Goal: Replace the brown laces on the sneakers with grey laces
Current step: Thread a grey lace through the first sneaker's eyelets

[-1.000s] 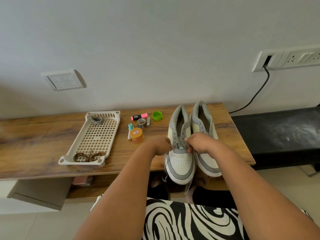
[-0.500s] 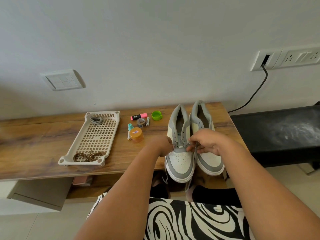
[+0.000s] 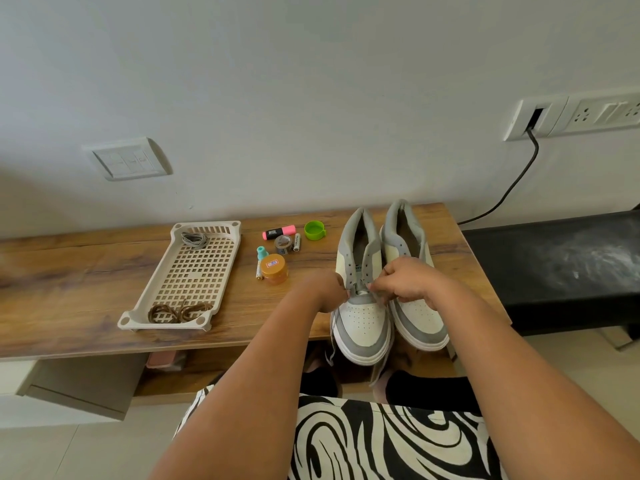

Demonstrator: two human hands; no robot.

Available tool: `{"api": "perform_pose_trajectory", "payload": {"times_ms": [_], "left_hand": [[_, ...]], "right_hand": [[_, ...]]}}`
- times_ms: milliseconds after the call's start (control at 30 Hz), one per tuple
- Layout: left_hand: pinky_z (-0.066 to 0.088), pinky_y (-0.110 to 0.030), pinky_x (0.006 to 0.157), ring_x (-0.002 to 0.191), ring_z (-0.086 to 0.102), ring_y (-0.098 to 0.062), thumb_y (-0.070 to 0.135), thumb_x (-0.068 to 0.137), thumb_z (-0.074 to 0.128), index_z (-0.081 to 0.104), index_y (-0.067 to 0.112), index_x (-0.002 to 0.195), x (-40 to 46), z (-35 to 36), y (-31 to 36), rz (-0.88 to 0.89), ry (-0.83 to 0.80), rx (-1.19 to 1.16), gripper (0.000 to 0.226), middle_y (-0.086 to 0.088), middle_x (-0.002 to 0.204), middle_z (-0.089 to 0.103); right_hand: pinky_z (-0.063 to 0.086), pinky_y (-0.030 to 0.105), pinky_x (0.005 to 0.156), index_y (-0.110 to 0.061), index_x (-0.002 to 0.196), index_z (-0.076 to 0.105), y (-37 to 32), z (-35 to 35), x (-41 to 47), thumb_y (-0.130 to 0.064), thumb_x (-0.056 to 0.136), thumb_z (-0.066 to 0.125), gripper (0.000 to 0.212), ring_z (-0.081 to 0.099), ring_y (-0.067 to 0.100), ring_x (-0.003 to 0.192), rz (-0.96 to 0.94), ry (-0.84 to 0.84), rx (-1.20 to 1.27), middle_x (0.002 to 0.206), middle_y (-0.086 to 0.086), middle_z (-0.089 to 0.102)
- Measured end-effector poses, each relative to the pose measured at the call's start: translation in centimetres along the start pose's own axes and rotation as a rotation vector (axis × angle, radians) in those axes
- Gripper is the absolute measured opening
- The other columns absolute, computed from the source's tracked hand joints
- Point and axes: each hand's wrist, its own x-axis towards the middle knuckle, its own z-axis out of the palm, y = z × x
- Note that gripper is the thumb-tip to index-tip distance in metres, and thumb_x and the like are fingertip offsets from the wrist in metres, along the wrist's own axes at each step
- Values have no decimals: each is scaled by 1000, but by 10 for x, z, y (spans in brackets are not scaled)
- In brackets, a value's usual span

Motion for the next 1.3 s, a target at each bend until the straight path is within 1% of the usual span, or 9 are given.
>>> {"api": "perform_pose_trajectory", "payload": {"times_ms": [67, 133, 200, 300, 367, 500, 833, 1100, 1300], "left_hand": [[49, -34, 90, 107, 60, -24, 27, 100, 50, 62, 11, 125, 0, 0, 1, 3, -2, 18, 32, -9, 116, 65], [48, -33, 89, 107, 59, -24, 27, 100, 50, 61, 10, 126, 0, 0, 2, 2, -7, 28, 33, -9, 117, 64], [46, -32, 89, 109, 58, -24, 27, 101, 50, 60, 10, 128, 0, 0, 2, 2, -9, 30, 33, -10, 119, 63], [47, -33, 91, 110, 58, -24, 26, 100, 50, 59, 10, 129, 0, 0, 3, 4, -3, 29, 34, -9, 121, 63], [47, -33, 91, 109, 58, -24, 26, 100, 50, 60, 10, 128, -1, 0, 3, 6, -2, 32, 34, -10, 120, 63], [46, -33, 91, 110, 58, -24, 25, 101, 48, 58, 10, 130, -1, -1, 3, 12, -5, 26, 34, -10, 121, 63], [44, -32, 88, 111, 57, -26, 24, 102, 46, 60, 9, 127, -2, -2, 3, 10, -17, 14, 33, -12, 120, 62], [45, -34, 90, 110, 57, -26, 23, 102, 46, 61, 8, 127, -4, -3, 4, 9, -32, 14, 32, -11, 120, 63], [48, -38, 97, 110, 60, -26, 27, 102, 44, 63, 4, 121, -5, -6, 3, -12, -69, -70, 35, -12, 118, 66]], "right_hand": [[52, 33, 72, -8, 88, 69, 0, 4, 1, -54, 85, 66, 46, 66, 21, 81, -18, 45, -208, 83, 6, 72], [44, 29, 62, -9, 82, 62, 0, 10, 5, -60, 85, 62, 51, 59, 17, 71, -21, 113, -332, 75, 4, 64], [49, 29, 66, -10, 93, 58, 1, 16, 9, -63, 83, 62, 54, 62, 16, 77, -6, 168, -340, 82, 2, 66], [51, 33, 79, -9, 111, 56, -1, 19, 12, -60, 86, 61, 57, 64, 21, 94, 4, 155, -374, 100, 7, 69], [49, 32, 80, -8, 109, 60, -4, 19, 10, -56, 89, 59, 51, 63, 22, 96, -3, 126, -410, 100, 8, 68], [52, 35, 84, -8, 105, 64, -3, 19, 14, -53, 90, 60, 47, 65, 22, 93, -10, 109, -407, 97, 7, 71], [46, 31, 78, -7, 102, 66, -1, 16, 13, -49, 91, 61, 43, 63, 23, 96, -24, 100, -400, 99, 9, 68], [44, 29, 74, -9, 94, 66, -3, 15, 10, -48, 94, 56, 40, 63, 23, 94, -40, 85, -420, 96, 9, 67], [48, 31, 77, -8, 102, 66, -4, 14, 7, -49, 96, 53, 44, 65, 23, 94, -30, 73, -386, 98, 9, 70]]}}
